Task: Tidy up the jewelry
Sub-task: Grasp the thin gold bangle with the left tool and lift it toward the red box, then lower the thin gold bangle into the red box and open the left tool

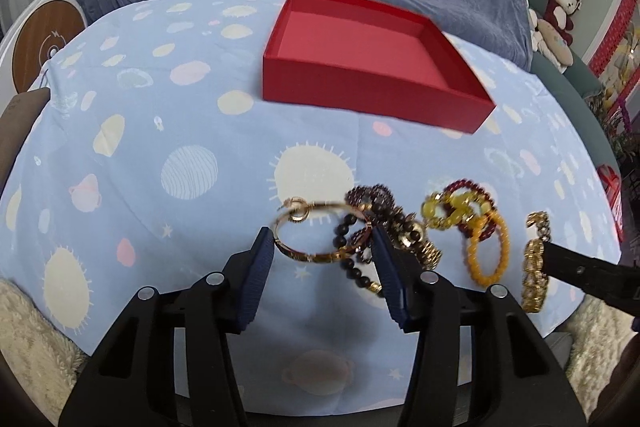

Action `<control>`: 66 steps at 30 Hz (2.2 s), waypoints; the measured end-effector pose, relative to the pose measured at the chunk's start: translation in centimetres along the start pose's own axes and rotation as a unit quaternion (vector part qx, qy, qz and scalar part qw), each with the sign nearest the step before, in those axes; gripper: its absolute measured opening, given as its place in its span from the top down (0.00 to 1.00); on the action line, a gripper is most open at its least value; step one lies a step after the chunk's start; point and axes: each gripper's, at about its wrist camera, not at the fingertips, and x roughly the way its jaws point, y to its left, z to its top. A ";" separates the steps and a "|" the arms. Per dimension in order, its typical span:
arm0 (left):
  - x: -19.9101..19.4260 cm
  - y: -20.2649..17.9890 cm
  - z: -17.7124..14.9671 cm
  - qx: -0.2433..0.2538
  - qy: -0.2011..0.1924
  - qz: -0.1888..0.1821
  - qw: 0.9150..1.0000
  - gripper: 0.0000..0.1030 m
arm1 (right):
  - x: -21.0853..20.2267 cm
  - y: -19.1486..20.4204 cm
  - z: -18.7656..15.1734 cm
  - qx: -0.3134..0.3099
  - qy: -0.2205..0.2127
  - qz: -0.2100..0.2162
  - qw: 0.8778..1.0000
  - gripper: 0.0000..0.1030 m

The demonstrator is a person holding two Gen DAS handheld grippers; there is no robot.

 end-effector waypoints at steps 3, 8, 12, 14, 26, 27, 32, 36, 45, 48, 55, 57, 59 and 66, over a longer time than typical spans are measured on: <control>-1.4 0.0 1.2 -0.010 -0.012 -0.016 1.000 0.54 | -0.6 0.3 0.8 -0.004 -0.011 0.004 1.000 0.95; -3.6 0.1 4.0 -0.027 -0.037 -0.042 0.998 0.54 | -1.6 1.2 3.2 -0.018 -0.036 0.009 0.999 0.95; -4.6 0.0 7.3 -0.026 -0.057 -0.059 0.996 0.54 | -2.0 1.9 6.2 -0.031 -0.053 0.015 0.998 0.95; -4.5 -0.2 9.3 -0.020 -0.066 -0.062 0.996 0.54 | -1.9 2.3 8.3 -0.039 -0.063 0.019 0.997 0.95; 5.8 -2.1 21.6 0.003 -0.059 -0.051 0.997 0.54 | 7.2 3.5 22.5 -0.055 -0.057 -0.010 0.997 0.95; 6.9 -2.3 22.3 0.005 -0.056 -0.048 0.997 0.54 | 8.1 3.4 23.4 -0.055 -0.054 -0.015 0.997 0.95; 12.2 -2.6 25.5 0.004 -0.032 -0.034 0.999 0.54 | 12.7 2.6 27.3 -0.045 -0.033 -0.037 0.998 0.95; 15.2 -2.7 26.9 0.005 -0.018 -0.027 0.999 0.53 | 15.5 2.0 29.2 -0.042 -0.021 -0.054 0.997 0.94; 14.8 -1.6 26.8 -0.015 -0.032 -0.013 0.999 0.39 | 14.3 0.3 28.9 -0.016 -0.047 -0.048 0.998 0.85; 12.6 -0.8 25.9 -0.026 -0.042 -0.024 0.998 0.37 | 11.4 -0.2 27.3 -0.013 -0.062 -0.033 0.997 0.85; 6.1 0.1 20.8 -0.015 -0.057 -0.025 0.998 0.32 | 5.0 -0.2 19.7 -0.050 -0.077 -0.041 0.995 0.85; 4.7 0.6 18.4 -0.022 -0.044 -0.027 0.998 0.32 | 3.9 -0.5 17.4 -0.048 -0.068 -0.038 0.996 0.85; 3.6 1.0 15.7 -0.025 -0.031 -0.025 0.999 0.32 | 2.9 -1.1 14.2 -0.041 -0.055 -0.038 0.997 0.85; 1.5 1.7 6.4 -0.023 0.023 -0.012 0.999 0.32 | 2.1 -3.6 4.5 -0.014 -0.004 -0.052 0.999 0.85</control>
